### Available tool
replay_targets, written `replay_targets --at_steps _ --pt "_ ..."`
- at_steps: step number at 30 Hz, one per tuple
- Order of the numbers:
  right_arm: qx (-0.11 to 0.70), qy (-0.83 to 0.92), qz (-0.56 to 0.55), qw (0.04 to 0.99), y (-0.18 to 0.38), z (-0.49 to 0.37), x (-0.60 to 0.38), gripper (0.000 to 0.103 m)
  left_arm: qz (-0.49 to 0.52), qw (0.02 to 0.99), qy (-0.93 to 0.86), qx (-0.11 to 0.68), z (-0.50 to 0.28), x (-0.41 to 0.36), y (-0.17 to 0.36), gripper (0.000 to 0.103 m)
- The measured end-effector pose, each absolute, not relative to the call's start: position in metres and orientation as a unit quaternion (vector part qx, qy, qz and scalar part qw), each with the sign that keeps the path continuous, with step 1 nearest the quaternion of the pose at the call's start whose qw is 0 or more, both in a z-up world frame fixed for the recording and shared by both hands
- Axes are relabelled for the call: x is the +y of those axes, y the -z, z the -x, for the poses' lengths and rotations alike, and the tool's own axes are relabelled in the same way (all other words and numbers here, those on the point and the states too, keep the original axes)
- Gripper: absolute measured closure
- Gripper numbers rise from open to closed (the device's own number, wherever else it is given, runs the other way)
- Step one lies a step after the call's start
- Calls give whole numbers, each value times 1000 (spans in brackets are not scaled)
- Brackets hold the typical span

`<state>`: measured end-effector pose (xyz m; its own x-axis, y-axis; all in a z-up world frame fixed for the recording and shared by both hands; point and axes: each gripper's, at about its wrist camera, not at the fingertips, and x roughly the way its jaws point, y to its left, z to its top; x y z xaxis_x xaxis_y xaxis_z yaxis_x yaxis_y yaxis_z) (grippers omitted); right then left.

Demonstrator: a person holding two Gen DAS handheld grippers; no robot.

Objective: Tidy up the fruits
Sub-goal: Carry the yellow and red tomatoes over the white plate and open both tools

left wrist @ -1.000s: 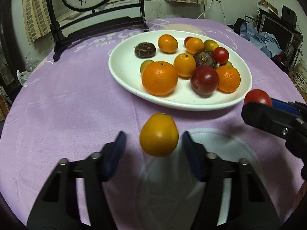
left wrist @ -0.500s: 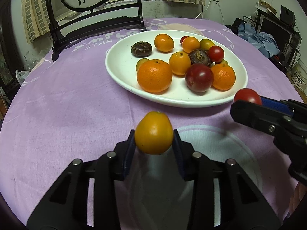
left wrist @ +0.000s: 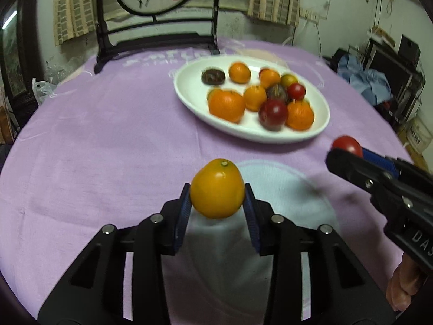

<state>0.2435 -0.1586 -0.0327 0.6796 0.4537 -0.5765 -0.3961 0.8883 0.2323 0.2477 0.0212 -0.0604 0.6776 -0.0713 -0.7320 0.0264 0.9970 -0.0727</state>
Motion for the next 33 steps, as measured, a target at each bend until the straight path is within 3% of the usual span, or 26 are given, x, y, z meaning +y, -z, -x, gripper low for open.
replay_targets --at_steps 12,22,29,33 --pt "299 -197 -67 931 -2 -313 -167 75 28 930 43 365 -323 13 5 65" --pt "321 -180 -74 927 8 -371 -170 75 20 912 30 408 -423 5 33 65" --pt "327 -183 -71 925 11 -396 -168 75 14 903 25 428 -450 5 50 64" --pt "334 -187 -65 922 16 -408 -164 75 25 910 13 413 -448 12 45 37"
